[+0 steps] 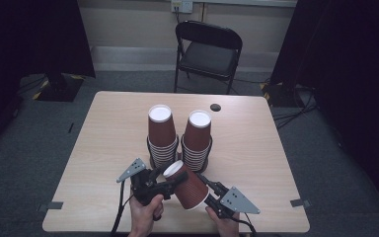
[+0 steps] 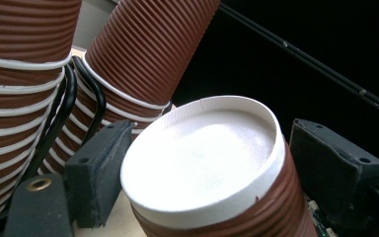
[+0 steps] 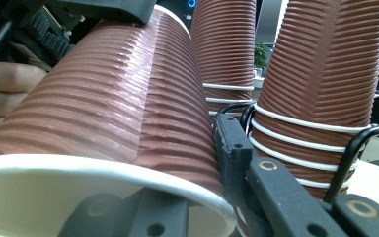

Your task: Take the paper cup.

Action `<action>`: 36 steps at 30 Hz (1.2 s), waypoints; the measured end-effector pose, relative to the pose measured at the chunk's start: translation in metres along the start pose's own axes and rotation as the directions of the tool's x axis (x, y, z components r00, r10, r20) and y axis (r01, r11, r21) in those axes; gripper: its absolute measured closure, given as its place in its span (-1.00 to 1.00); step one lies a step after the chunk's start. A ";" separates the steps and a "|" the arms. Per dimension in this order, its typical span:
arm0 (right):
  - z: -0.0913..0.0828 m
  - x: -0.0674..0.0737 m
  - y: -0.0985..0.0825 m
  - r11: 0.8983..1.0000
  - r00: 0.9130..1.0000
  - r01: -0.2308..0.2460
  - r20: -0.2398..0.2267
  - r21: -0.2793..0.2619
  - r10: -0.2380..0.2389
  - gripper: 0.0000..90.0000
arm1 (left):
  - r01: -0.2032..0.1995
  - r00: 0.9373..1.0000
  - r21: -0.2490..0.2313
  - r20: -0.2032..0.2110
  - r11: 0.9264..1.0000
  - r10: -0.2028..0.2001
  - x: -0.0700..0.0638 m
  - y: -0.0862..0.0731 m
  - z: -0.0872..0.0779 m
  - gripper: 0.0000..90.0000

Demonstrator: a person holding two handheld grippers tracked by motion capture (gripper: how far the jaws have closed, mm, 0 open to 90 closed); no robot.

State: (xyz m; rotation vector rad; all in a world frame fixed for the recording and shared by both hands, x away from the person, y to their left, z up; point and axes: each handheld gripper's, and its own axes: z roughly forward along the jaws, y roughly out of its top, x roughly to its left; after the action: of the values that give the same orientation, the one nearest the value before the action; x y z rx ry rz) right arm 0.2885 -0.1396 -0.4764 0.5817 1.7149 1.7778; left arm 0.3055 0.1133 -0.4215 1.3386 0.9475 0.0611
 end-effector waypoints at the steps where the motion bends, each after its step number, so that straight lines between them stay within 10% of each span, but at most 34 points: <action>1: 0.000 0.000 0.000 1.000 1.000 -0.003 0.000 0.007 0.003 0.86 | 0.000 1.000 0.000 0.000 1.000 0.000 0.000 0.000 0.000 -0.62; 18: -0.003 -0.001 -0.001 0.998 1.000 -0.003 0.001 0.066 0.003 0.89 | -0.097 0.994 -0.029 -0.055 0.995 0.096 0.006 0.014 -0.005 -0.65; 31: -0.002 -0.006 -0.004 0.984 0.998 -0.060 0.011 0.167 0.059 0.89 | -0.234 0.964 -0.008 -0.131 0.972 0.231 0.020 0.010 -0.011 -0.60; 36: -0.002 -0.009 -0.005 0.976 0.997 -0.077 0.023 0.204 0.073 0.89 | -0.322 0.930 0.012 -0.182 0.947 0.319 0.021 0.007 -0.012 -0.60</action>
State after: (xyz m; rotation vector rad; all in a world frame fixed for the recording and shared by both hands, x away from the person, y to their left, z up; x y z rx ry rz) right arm 0.2942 -0.1475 -0.4805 0.7550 1.9020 1.6526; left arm 0.3150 0.1361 -0.4263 1.4793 0.8684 0.4481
